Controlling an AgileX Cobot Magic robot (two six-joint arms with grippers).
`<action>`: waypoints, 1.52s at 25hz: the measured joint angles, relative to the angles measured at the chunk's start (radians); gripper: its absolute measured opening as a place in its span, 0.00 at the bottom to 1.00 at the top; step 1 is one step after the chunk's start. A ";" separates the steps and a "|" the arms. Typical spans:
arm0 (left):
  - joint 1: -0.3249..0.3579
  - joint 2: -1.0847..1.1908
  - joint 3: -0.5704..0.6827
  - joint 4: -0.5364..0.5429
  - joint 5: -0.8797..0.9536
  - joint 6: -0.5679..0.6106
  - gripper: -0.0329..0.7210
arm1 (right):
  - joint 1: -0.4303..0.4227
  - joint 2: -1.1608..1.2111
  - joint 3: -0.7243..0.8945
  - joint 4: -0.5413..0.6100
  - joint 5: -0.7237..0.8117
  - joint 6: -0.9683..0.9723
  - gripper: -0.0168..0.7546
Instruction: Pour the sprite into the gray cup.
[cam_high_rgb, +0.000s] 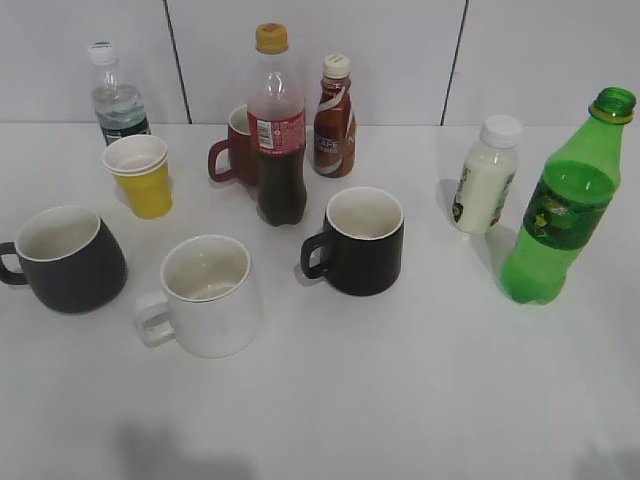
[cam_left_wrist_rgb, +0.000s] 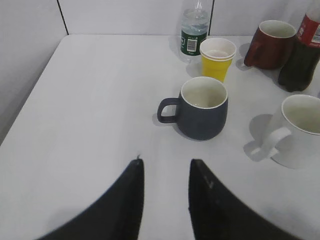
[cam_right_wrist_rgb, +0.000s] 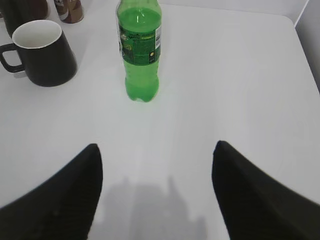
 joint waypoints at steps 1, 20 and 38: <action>0.000 0.000 0.000 0.000 0.000 0.000 0.36 | 0.000 0.000 0.000 0.000 0.000 0.000 0.69; 0.000 0.000 0.000 0.000 0.000 0.000 0.36 | 0.000 0.000 0.000 0.000 0.000 0.000 0.68; 0.000 0.084 -0.008 0.046 -0.466 0.000 0.36 | 0.000 0.000 0.000 0.000 0.000 0.000 0.68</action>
